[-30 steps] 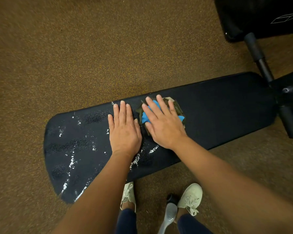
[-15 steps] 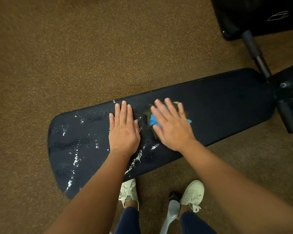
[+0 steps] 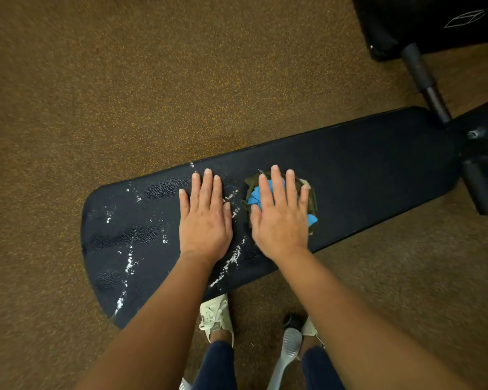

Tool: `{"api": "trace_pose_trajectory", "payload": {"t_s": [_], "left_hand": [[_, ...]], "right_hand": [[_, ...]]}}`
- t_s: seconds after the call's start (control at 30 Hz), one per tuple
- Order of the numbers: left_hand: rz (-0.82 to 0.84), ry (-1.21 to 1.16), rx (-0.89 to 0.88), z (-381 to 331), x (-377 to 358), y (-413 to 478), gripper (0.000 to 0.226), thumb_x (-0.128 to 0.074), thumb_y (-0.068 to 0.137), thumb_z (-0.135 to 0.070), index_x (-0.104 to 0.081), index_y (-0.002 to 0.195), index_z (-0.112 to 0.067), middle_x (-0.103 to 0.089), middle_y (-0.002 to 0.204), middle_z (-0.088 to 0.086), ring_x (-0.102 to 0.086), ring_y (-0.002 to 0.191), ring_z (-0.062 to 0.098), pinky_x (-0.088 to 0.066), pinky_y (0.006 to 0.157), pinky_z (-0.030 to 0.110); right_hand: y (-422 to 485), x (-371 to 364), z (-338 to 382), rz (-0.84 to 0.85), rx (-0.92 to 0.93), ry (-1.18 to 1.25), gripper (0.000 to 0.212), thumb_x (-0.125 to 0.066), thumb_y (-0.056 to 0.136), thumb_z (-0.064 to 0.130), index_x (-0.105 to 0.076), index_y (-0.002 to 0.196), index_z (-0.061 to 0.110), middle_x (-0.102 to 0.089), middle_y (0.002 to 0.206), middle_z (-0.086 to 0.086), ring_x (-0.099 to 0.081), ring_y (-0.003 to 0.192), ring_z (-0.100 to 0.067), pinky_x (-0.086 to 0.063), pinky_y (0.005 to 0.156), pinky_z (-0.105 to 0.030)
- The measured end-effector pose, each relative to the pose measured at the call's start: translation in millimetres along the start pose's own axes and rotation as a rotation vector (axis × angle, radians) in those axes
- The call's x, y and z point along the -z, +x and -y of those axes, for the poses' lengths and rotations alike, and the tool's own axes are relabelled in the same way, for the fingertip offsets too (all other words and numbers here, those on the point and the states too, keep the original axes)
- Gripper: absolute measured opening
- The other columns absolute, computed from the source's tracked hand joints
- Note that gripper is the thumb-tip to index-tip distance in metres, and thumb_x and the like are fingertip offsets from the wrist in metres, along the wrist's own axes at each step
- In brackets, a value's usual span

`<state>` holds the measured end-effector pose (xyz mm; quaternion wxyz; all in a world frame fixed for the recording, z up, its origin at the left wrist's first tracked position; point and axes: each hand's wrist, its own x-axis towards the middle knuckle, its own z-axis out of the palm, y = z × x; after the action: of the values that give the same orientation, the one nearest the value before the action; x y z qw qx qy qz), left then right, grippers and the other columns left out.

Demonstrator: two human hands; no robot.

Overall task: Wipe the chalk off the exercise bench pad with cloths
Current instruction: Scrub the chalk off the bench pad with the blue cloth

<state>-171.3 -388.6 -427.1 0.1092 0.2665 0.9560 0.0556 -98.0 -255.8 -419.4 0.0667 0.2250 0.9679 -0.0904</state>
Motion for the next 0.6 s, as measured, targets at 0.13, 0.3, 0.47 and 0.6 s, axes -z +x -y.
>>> {"api": "trace_pose_trajectory", "payload": {"t_s": [0.13, 0.3, 0.47, 0.6], "left_hand": [[-0.003, -0.009, -0.001, 0.6, 0.1, -0.5, 0.06, -0.013, 0.097, -0.038, -0.019, 0.15, -0.009, -0.009, 0.159, 0.006, 0.002, 0.147, 0.024, 0.0, 0.117, 0.048], [0.008, -0.005, 0.01, 0.9, 1.4, -4.6, 0.061, -0.013, 0.097, -0.039, -0.018, 0.15, -0.01, -0.008, 0.16, 0.006, 0.003, 0.147, 0.024, 0.002, 0.117, 0.047], [0.003, -0.014, 0.024, 2.5, -0.2, -10.9, 0.06, -0.014, 0.097, -0.038, -0.016, 0.151, -0.01, -0.007, 0.16, 0.006, 0.005, 0.147, 0.024, 0.002, 0.117, 0.047], [0.007, -0.012, 0.017, 3.3, 0.9, -16.7, 0.059, -0.016, 0.098, -0.037, -0.017, 0.15, -0.01, -0.008, 0.159, 0.007, 0.004, 0.147, 0.024, 0.0, 0.117, 0.048]], "right_hand": [[-27.0, -4.9, -4.9, 0.076, 0.289, -0.037, 0.06, -0.032, 0.095, 0.041, -0.027, 0.15, 0.016, -0.016, 0.161, -0.006, -0.008, 0.148, -0.031, -0.017, 0.115, -0.056], [-7.0, 1.0, -32.1, 0.037, 0.138, -0.055, 0.062, -0.033, 0.094, 0.043, -0.026, 0.15, 0.016, -0.016, 0.16, -0.008, -0.008, 0.148, -0.032, -0.015, 0.116, -0.057], [-25.3, -5.1, 6.2, 0.064, 0.13, -0.038, 0.065, -0.029, 0.094, 0.043, -0.022, 0.151, 0.014, -0.012, 0.161, -0.009, -0.004, 0.148, -0.033, -0.007, 0.117, -0.056], [-39.5, -2.2, -31.3, 0.102, 0.389, -0.09, 0.062, -0.034, 0.095, 0.044, -0.026, 0.151, 0.017, -0.016, 0.161, -0.005, -0.009, 0.148, -0.029, -0.016, 0.116, -0.056]]}}
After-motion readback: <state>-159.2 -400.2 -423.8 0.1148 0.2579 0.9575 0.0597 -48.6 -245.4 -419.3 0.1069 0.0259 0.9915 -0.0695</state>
